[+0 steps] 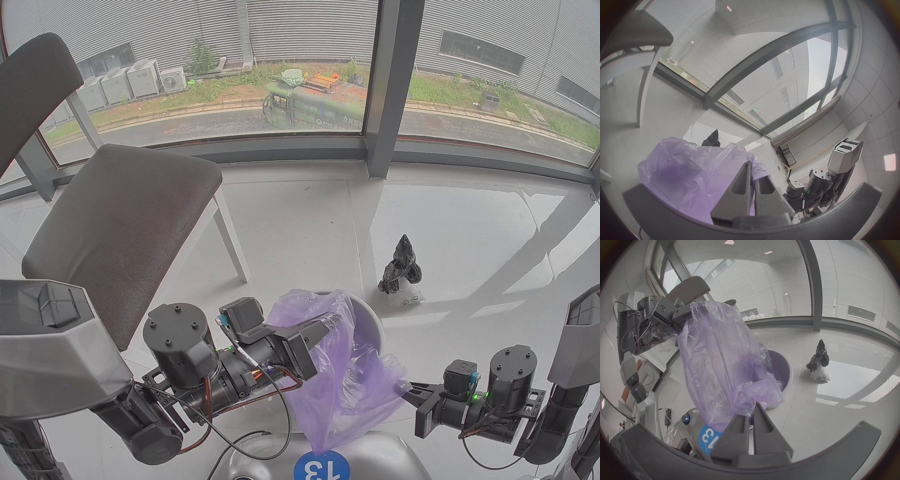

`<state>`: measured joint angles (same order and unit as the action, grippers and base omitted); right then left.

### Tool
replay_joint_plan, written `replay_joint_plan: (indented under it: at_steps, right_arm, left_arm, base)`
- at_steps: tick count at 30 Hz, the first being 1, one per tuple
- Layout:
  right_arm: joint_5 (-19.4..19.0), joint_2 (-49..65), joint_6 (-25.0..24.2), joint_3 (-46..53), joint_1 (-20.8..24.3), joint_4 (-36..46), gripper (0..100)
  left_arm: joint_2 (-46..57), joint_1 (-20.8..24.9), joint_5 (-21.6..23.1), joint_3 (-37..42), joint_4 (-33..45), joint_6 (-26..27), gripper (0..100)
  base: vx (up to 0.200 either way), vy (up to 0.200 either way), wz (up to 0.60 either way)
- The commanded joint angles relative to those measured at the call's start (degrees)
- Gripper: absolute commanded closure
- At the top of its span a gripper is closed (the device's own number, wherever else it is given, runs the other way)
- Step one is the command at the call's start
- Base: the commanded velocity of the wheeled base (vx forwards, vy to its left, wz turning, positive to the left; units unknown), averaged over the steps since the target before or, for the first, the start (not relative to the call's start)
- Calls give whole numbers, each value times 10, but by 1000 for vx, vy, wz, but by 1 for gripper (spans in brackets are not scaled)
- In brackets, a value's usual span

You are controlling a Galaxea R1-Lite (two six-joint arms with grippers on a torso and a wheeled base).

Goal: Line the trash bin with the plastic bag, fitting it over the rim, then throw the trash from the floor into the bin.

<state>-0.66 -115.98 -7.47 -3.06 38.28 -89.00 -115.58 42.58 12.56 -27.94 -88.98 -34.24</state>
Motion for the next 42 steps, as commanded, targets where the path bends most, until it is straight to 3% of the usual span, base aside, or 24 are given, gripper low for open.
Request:
replay_joint_plan:
  at_steps: [1, 11, 26, 42]
  right_arm:
    - [0, 18, 0, 20, 0, -10, 100]
    - [1, 19, -2, 31, 0, -10, 100]
    - [16, 17, -10, 30, 1, -10, 100]
    - [29, 23, -32, 30, 0, -10, 100]
  left_arm:
    - [-11, -2, 12, -4, -10, -22, 100]
    - [-60, -21, 34, -40, -10, -50, 100]
    - [-134, -46, 44, -78, -10, -48, 100]
    - [-207, -65, 62, -192, -10, -50, 100]
  base:
    - [0, 0, 0]
    - [0, 0, 0]
    - [0, 0, 0]
    - [0, 0, 0]
